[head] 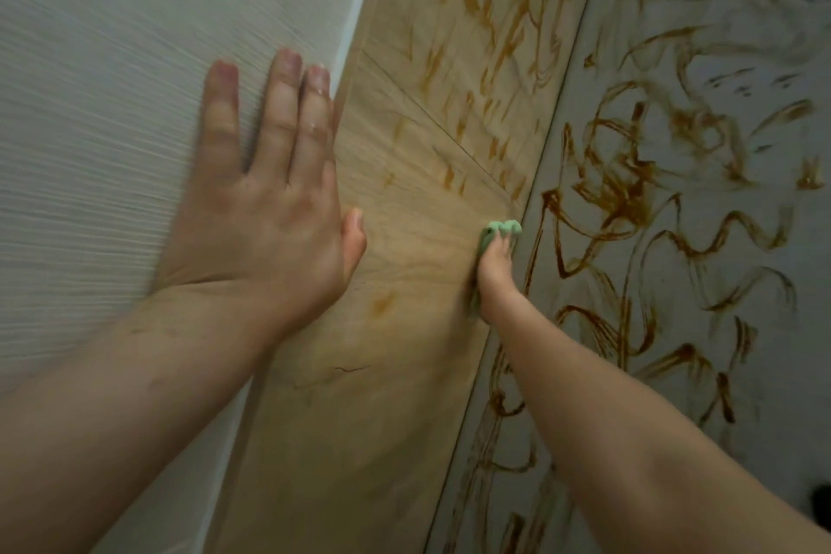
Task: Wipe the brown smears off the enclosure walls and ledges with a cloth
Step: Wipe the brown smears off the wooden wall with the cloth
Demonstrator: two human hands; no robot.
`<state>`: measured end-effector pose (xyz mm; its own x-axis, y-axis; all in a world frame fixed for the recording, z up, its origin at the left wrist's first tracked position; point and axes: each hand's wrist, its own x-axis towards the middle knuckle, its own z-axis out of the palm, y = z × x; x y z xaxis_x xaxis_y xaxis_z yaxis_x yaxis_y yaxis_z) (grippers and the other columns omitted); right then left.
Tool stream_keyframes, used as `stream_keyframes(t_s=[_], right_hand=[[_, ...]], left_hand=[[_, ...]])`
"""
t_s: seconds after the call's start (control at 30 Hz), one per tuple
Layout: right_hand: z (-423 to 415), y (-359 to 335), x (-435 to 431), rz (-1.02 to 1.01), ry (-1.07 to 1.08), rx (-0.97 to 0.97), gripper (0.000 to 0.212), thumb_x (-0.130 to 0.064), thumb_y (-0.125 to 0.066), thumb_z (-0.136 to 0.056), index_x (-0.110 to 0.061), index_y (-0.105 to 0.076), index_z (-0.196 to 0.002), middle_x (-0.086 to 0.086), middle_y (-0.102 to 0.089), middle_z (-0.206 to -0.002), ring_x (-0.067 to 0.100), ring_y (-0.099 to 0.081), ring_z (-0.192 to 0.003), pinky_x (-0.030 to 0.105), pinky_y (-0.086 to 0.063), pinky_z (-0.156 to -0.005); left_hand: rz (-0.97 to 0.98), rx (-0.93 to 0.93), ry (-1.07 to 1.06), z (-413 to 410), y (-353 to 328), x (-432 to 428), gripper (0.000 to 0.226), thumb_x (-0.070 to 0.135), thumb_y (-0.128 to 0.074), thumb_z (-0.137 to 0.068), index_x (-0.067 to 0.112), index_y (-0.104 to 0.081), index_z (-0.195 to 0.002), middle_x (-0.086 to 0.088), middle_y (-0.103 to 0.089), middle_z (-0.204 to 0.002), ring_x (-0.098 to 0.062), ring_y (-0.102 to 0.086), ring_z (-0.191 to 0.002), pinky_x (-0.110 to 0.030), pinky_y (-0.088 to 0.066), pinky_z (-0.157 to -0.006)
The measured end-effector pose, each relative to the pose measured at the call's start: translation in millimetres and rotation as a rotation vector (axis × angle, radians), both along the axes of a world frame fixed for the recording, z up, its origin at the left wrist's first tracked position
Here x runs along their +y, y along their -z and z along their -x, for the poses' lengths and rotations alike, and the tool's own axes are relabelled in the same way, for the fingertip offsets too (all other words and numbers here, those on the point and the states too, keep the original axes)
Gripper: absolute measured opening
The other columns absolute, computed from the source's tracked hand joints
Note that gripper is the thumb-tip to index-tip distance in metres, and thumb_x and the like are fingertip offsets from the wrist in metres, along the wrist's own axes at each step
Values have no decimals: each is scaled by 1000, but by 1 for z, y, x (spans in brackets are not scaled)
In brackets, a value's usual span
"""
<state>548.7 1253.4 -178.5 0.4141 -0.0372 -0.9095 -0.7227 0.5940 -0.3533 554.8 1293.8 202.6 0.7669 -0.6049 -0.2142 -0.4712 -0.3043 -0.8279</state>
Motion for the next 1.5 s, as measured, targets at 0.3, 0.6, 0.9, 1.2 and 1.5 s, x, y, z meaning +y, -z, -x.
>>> stream_keyframes(t_s=[0.3, 0.6, 0.9, 1.2, 1.5], right_hand=[[-86, 118, -45, -7, 8, -16, 118, -95, -15, -57, -43, -18, -163, 0, -27, -168, 35, -31, -150, 65, -20, -122], [-76, -70, -71, 191, 84, -269, 62, -57, -15, -109, -37, 1, -165, -2, 0, -174, 28, 2, -160, 56, 3, -127], [-34, -150, -42, 663, -36, -872, 59, -44, -22, -108, -43, 5, -161, -16, 12, -171, 12, 14, -158, 39, 11, -127], [-20, -162, -32, 423, -49, -579, 58, -38, -15, -111, -23, -2, -166, 5, 13, -173, 34, 16, -158, 64, 5, -125], [-96, -215, -107, 552, -82, -723, 60, -55, -19, -107, -50, 7, -161, -7, 11, -172, 26, 13, -158, 66, 2, -123]], left_hand=[[-1, -19, 8, -3, 4, 6, 84, 50, -8, -103, -14, -12, -157, -29, 4, -168, -46, 11, -156, -68, 11, -118], [47, -17, 48, -4, 4, 2, 82, 49, -21, -104, -15, -19, -155, -29, -8, -168, -45, 1, -157, -68, 4, -122], [101, -18, 71, -4, 4, 1, 82, 46, -28, -103, -16, -21, -155, -30, -15, -167, -46, -6, -156, -68, 1, -123], [88, -26, 67, -4, 7, 7, 82, 48, -23, -103, -16, -18, -156, -30, -9, -168, -46, -2, -157, -69, 5, -122], [77, -32, 58, -3, 7, 6, 82, 47, -19, -103, -15, -16, -156, -30, -6, -168, -46, -2, -157, -68, 7, -122]])
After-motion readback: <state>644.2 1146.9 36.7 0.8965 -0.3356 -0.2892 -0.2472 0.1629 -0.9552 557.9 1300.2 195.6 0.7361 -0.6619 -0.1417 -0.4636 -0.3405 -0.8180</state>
